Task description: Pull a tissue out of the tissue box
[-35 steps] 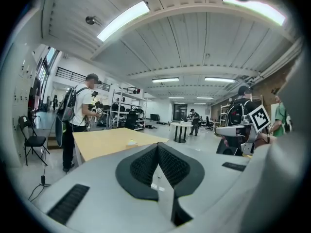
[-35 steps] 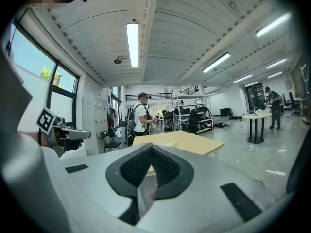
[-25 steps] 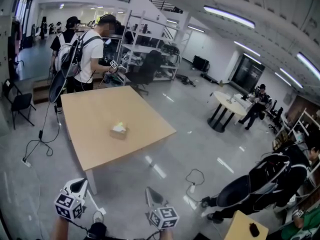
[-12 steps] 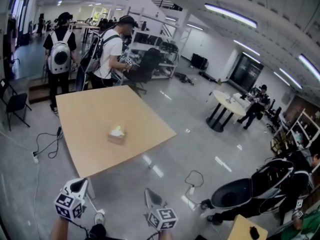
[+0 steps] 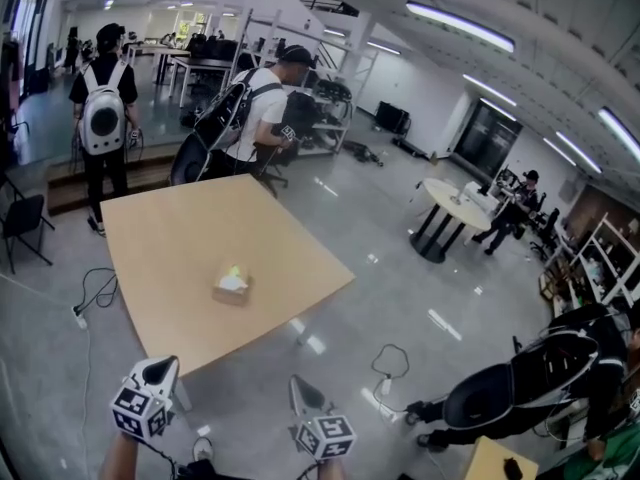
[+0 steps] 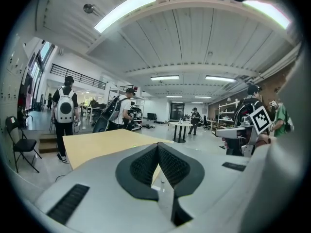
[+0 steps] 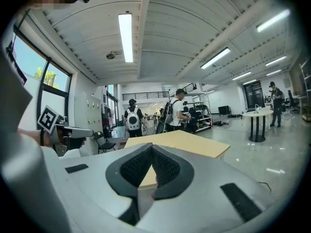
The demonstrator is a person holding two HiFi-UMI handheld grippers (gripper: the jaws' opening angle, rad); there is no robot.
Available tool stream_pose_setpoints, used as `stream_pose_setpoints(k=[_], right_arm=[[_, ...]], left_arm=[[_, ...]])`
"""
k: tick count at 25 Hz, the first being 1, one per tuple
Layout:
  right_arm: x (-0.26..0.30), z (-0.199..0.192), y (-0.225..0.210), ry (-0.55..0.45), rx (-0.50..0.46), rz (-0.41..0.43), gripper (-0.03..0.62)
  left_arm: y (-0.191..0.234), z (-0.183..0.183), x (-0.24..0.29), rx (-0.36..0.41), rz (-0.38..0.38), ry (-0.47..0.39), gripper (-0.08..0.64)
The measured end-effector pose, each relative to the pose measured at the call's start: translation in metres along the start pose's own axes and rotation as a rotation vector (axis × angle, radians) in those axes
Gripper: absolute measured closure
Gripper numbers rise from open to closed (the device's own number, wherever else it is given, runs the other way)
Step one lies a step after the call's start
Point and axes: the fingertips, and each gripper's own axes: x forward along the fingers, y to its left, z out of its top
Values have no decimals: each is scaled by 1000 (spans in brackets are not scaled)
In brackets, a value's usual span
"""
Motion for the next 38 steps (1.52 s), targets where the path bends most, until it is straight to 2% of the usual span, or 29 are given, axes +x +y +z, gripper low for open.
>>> stream_pose_setpoints(k=[15,21,24,35,38], right_arm=[[98,32,12,6,-23,-8,581],[125,29,8,14,-28,-42,581],[144,34,6,16,-26,-51,581],[186,38,7,28,-35,-32,581],[197,34,4,30,-33,-25,581]], left_arm=[[77,28,60,10,-26,-8,552],[102,16,83,1,-50,-1,552],[114,25,99,-4,-61,-8,552],[137,33,123,-6,-57,-8,552],[143,25,131,-6,-50,1,552]])
